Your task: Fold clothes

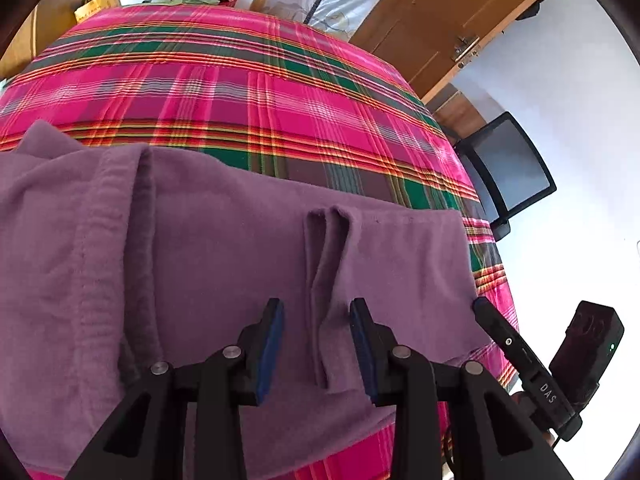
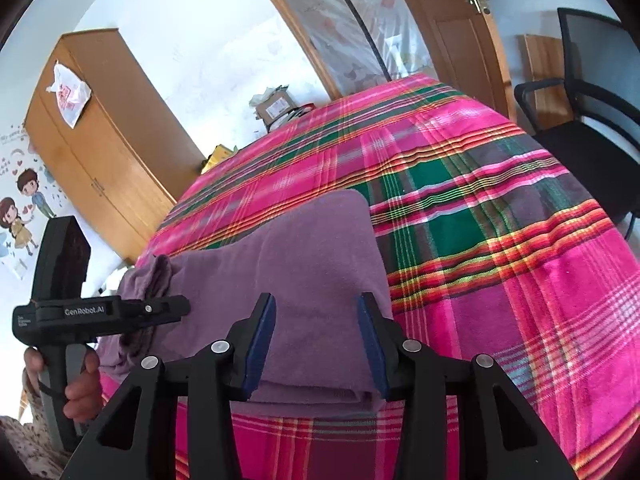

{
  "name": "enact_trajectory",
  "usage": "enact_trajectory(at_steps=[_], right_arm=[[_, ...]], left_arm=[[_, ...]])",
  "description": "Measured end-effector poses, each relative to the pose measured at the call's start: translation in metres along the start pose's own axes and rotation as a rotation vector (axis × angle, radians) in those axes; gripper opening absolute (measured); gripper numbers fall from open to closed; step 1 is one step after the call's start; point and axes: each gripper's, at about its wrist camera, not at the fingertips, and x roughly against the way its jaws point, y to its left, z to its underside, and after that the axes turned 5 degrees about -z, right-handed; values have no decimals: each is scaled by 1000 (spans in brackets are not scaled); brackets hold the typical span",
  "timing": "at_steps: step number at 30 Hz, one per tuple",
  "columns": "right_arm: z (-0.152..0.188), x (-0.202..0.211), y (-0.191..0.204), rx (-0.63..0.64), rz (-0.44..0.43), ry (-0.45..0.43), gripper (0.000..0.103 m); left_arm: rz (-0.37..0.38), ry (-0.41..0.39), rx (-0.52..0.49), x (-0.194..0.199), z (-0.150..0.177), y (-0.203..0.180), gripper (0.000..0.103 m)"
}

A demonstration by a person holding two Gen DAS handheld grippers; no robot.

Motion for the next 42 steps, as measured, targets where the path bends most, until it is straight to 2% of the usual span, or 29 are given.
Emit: enact_trajectory(at_steps=[2,3,5,10,15,17,18,21,24,28,38,42], right_arm=[[3,2,4,16,8,-4,47],[4,3,5,26,10,-6,53],[7,3,8,44,7,-10,58],[9,3,7,39,8,-14,58],[12,2,8,38,10,-16,59],[13,2,9,44,13,-16,59],[13,2,10,45,12,-15,59],[14,3,9,43,12,-19,59],[15,3,10,43,13,-22,59],[16,3,11,47,16,-22,59],[14,8,14,42,6,-19,59],[14,9,17,46,-3,-15,59]], left_arm=[[5,12,5,-2,1,-2,40],[15,23,5,-3,2,-3,42],[21,46,-5,-7,4,-7,44],[-81,4,-101,-10,11,-30,45],[-89,-9,-89,-14,11,-34,44],[-75,-9,-54,-13,11,-30,37],[-67,-6,-33,-13,11,-27,30],[-74,-12,-19,-13,11,-25,22],[-77,-12,-8,-13,11,-23,18],[-55,-16,17,-11,12,-21,8],[41,-15,62,8,16,-15,7],[39,-11,79,11,16,-10,7]])
